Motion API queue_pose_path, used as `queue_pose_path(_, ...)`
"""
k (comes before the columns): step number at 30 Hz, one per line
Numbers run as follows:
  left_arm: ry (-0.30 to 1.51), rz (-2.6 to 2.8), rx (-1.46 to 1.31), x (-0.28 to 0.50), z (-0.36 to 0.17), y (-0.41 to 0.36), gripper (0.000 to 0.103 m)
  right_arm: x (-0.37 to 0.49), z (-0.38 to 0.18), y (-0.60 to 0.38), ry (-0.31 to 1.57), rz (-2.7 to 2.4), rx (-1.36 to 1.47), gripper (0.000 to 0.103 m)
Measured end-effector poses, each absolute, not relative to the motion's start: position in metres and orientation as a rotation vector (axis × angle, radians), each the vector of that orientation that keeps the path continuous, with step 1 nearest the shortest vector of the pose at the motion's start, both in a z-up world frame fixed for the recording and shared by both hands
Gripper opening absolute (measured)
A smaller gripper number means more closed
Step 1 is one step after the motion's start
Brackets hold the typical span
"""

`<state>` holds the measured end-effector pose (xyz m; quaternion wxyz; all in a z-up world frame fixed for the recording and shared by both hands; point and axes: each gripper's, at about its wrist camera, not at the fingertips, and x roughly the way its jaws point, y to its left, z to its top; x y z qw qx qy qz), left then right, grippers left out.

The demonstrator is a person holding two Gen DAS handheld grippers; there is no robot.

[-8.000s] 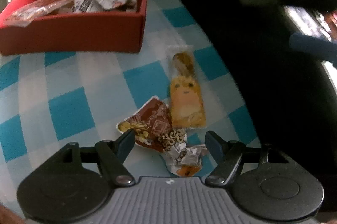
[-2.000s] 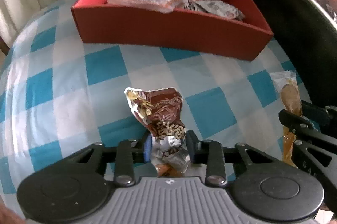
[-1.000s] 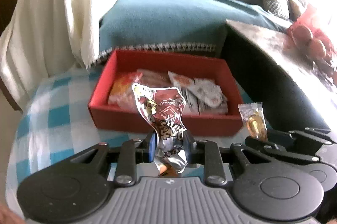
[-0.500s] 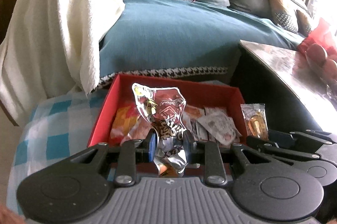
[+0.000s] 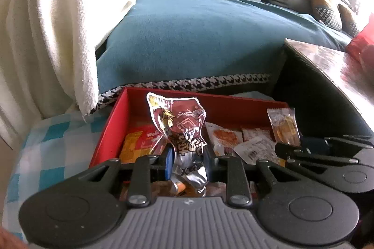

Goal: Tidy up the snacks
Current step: 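Carry the chocolate wrapper and yellow packet over the red box, then lower both packets into the red box and open both tools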

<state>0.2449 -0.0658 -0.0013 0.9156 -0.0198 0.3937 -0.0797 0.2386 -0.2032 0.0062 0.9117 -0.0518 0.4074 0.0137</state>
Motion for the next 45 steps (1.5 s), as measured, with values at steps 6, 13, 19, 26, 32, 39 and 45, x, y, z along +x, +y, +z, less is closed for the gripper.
queue_pose_path(6,0.806,-0.152,-0.015,0.255,-0.008,-0.07,0.021,0.25,-0.005,-0.208,0.857,0.012,-0.117,0.034)
queue_pose_path(13,0.817,-0.149,-0.027,0.259,-0.011,-0.066,0.022,0.258,-0.015,-0.21,0.885,0.002,-0.116,0.035)
queue_pose_path(19,0.812,-0.149,-0.019,0.262,-0.012,-0.068,0.022,0.26,-0.017,-0.211,0.885,0.002,-0.11,0.035)
queue_pose_path(26,0.817,-0.145,-0.011,0.265,-0.015,-0.069,0.022,0.265,-0.022,-0.209,0.887,0.006,-0.108,0.038)
queue_pose_path(32,0.832,-0.138,0.0,0.266,-0.017,-0.071,0.022,0.264,-0.025,-0.206,0.888,0.0,-0.124,0.042)
queue_pose_path(39,0.804,-0.133,0.025,0.263,-0.012,-0.073,0.022,0.265,-0.025,-0.208,0.89,-0.008,-0.124,0.046)
queue_pose_path(45,0.8,-0.137,0.028,0.261,-0.009,-0.074,0.022,0.265,-0.023,-0.208,0.889,-0.018,-0.13,0.048)
